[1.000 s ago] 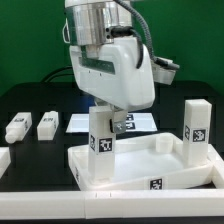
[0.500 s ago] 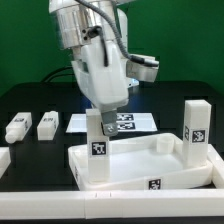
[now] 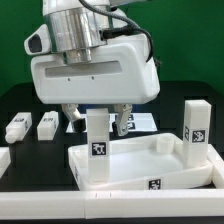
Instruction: Assemble desk
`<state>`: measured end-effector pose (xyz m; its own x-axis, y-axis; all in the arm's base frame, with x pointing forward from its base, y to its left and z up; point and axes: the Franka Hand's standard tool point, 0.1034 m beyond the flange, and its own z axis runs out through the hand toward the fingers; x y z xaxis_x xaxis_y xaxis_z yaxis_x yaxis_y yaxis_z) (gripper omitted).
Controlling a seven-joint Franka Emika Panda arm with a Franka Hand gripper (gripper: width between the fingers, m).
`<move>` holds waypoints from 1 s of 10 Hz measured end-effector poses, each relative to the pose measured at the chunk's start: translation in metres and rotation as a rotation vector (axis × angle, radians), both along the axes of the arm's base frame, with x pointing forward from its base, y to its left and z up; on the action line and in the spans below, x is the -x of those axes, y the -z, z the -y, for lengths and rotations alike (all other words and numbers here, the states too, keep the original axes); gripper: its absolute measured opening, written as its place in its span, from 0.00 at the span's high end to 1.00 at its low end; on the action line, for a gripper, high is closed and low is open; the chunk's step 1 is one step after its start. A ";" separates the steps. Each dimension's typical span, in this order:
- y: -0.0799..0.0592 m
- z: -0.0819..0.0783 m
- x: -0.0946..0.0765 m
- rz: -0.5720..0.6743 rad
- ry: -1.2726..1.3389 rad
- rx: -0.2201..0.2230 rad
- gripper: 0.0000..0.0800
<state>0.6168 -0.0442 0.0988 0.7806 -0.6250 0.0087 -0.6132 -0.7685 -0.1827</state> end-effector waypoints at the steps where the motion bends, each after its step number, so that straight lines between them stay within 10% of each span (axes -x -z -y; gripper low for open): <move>1: 0.000 0.000 0.000 0.009 -0.064 0.009 0.19; 3: -0.008 0.003 -0.011 0.043 -0.552 0.144 0.19; 6: -0.007 0.004 -0.010 0.035 -0.492 0.137 0.33; 8: -0.007 0.003 -0.010 0.021 -0.324 0.118 0.64; 10: -0.006 -0.004 -0.010 0.017 0.046 0.096 0.64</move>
Offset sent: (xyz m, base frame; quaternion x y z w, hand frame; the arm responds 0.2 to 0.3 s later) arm 0.0000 0.0000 0.0000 0.0000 0.0000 -0.1296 0.9916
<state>0.6270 -0.0402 0.1049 0.7502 -0.6560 0.0836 -0.6459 -0.7539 -0.1200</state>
